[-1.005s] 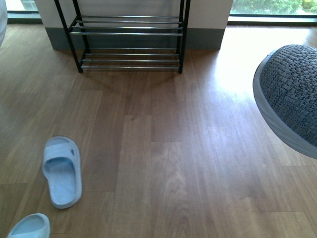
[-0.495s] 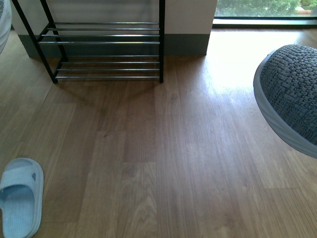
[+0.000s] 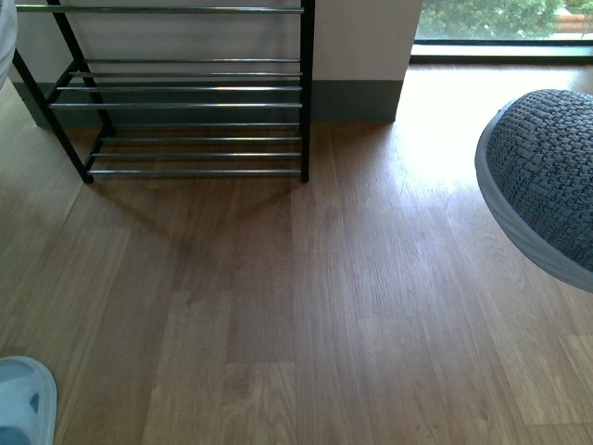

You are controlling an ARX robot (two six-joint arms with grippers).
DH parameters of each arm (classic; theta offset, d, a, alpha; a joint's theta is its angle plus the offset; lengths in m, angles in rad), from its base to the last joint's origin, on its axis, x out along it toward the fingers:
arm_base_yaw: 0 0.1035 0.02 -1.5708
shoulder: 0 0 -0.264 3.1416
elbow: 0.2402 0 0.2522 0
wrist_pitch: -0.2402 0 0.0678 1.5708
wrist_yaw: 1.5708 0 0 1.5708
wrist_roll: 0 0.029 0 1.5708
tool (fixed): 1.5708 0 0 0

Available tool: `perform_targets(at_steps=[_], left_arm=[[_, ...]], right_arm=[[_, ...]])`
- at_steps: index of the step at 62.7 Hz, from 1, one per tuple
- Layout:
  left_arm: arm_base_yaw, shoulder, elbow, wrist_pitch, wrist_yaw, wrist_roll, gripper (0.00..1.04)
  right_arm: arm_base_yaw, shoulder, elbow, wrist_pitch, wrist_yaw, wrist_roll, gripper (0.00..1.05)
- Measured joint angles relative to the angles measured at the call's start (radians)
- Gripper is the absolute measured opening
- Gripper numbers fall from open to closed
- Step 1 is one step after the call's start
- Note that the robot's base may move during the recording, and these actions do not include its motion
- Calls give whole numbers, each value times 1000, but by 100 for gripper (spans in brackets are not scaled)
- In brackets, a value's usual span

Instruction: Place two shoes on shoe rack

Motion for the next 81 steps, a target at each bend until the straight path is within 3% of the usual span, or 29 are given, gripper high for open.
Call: perform_targets(at_steps=[81], left_arm=[[0,0,-1,0,3,0,1]], right_arm=[[-1,1,1,-1,6,-1,1]])
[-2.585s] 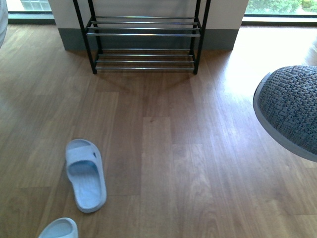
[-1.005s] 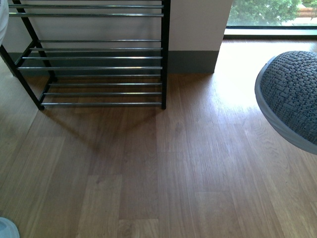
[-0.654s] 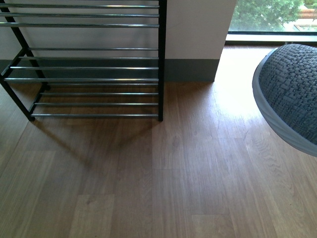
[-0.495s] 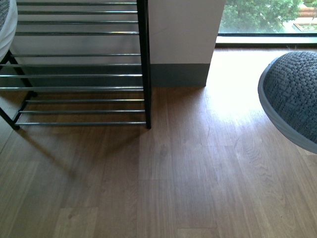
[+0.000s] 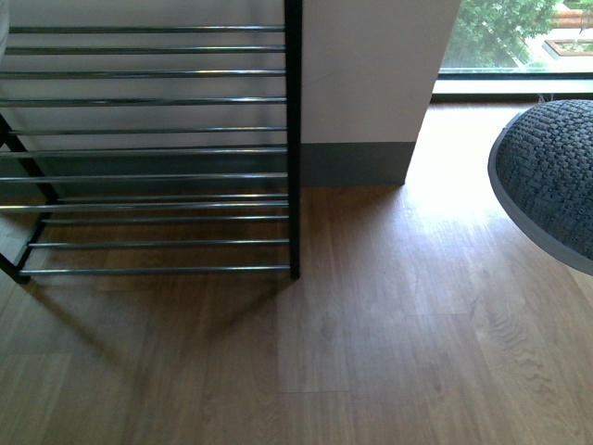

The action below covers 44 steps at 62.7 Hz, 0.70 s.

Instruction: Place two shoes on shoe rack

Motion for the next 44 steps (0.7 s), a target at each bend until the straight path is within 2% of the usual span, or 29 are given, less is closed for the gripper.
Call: perform_targets(at_steps=[44], left_arm=[[5,-3,0,0,-19,1,1]], right_arm=[[2,-3,-1,0,-12,0,1]])
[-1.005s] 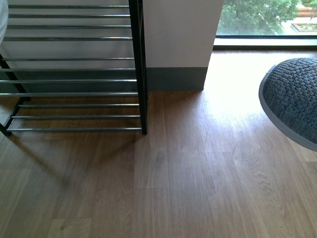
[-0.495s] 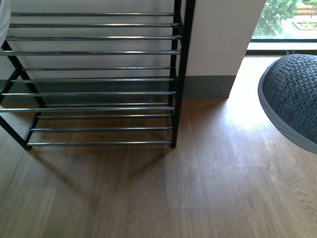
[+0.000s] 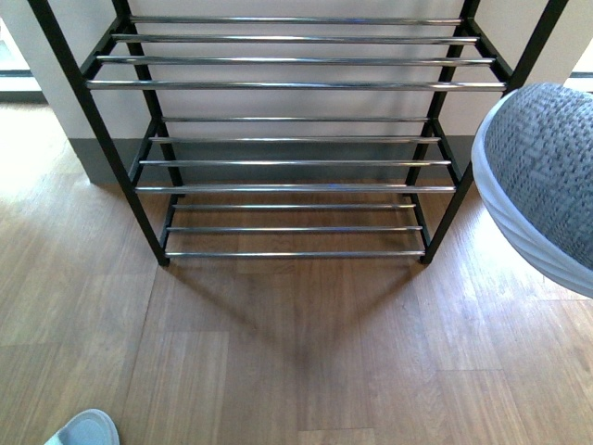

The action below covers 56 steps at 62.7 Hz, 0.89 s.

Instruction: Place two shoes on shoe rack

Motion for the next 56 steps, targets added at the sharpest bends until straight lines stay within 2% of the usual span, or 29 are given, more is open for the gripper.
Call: perform_targets(at_steps=[56], left_arm=[[-1,2,-3,0,19,0,1]], right_arm=[[-1,2,-1,-1,5,0,1]])
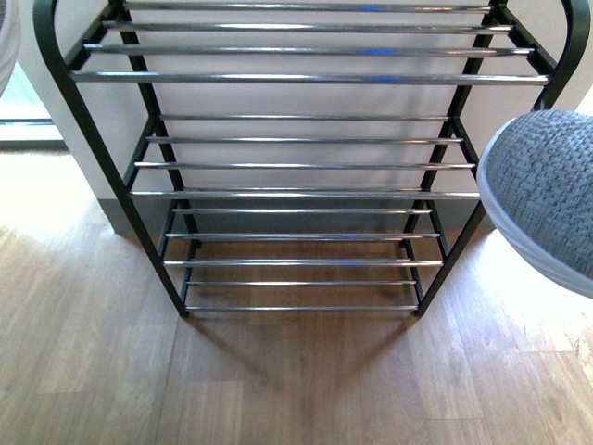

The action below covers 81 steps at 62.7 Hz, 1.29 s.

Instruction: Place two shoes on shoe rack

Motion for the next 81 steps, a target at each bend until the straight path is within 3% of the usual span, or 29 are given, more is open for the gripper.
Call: perform_targets(at_steps=[17,22,25,35,45,59,81], left_arm=[[0,0,0,0,-3,0,1],[0,0,0,0,-4,0,1],[0,0,0,0,-3,0,1],[0,0,0,0,-3,0,1],[0,0,0,0,-3,0,1],[0,0,0,0,-3,0,1],[0,0,0,0,-3,0,1]], right_arm=[[0,0,0,0,0,0,1],[13,45,-10,113,-134,112,1],[66,93,-2,191,-127,195,1],[341,418,116,454,107,444,1],[504,784,325,535,293,566,1],[554,1174,650,499,459,681,1],[484,1394,1014,343,550,805,1]])
